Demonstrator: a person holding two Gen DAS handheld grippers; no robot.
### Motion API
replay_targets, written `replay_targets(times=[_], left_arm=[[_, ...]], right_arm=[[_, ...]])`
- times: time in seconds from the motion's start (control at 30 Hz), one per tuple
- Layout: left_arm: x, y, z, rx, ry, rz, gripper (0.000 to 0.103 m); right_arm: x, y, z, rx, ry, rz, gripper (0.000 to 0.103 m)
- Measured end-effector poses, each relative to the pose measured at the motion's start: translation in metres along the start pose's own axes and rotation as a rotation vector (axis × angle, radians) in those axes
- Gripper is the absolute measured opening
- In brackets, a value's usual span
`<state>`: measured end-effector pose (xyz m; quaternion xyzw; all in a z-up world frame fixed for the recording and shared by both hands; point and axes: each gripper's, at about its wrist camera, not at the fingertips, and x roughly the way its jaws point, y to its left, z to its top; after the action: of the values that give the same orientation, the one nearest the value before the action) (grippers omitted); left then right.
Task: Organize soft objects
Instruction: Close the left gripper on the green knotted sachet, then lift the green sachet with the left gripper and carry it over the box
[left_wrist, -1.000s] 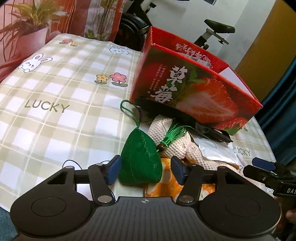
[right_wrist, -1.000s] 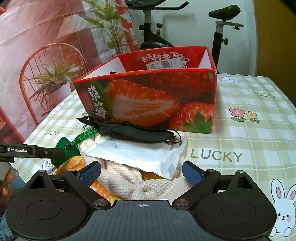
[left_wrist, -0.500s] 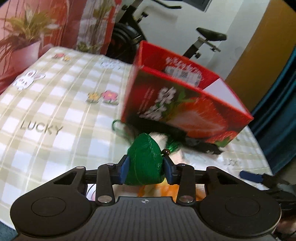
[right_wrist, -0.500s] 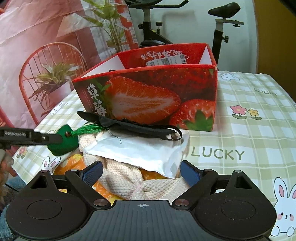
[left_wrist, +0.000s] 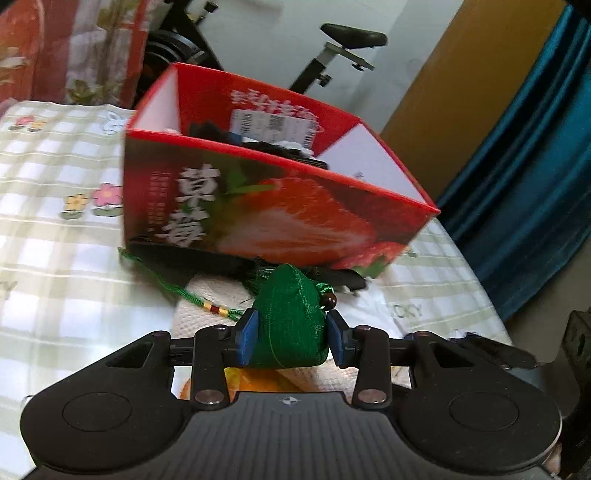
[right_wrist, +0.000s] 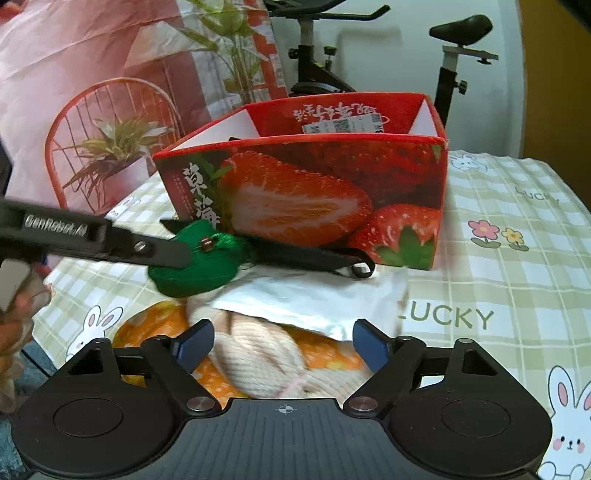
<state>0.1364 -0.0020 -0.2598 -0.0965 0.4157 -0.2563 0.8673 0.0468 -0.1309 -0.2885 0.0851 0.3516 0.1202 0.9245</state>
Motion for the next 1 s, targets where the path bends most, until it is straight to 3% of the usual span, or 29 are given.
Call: replay_targets(times=[0.13,0.3,0.47,0.57,0.83,1.0], left_arm=[[0.008,-0.009,-0.002,0.018,0.022,-0.061,0.044],[0.011,-0.005,-0.005,0.000,0.024,-0.075,0.044],[0.010,-0.002,-0.009,-0.006,0.025,-0.082,0.044],[0.010,0.002,-0.011,-0.020,0.028,-0.078,0.044],[0.010,-0.001,-0.012,-0.007,0.029,-0.067,0.044],[0.011,-0.003,-0.014,-0.007,0.026,-0.065,0.044]], right_arm=[[0.003,0.008,0.007,-0.058,-0.012,0.014,0.072],[0.008,0.024,0.016,-0.151,-0.021,0.044,0.071],[0.019,0.035,0.023,-0.213,-0.023,0.097,0.059],[0.024,0.040,0.026,-0.244,-0.018,0.097,0.059],[0.030,0.040,0.023,-0.249,-0.002,0.089,0.061],[0.029,0.038,0.021,-0.235,-0.009,0.102,0.057]])
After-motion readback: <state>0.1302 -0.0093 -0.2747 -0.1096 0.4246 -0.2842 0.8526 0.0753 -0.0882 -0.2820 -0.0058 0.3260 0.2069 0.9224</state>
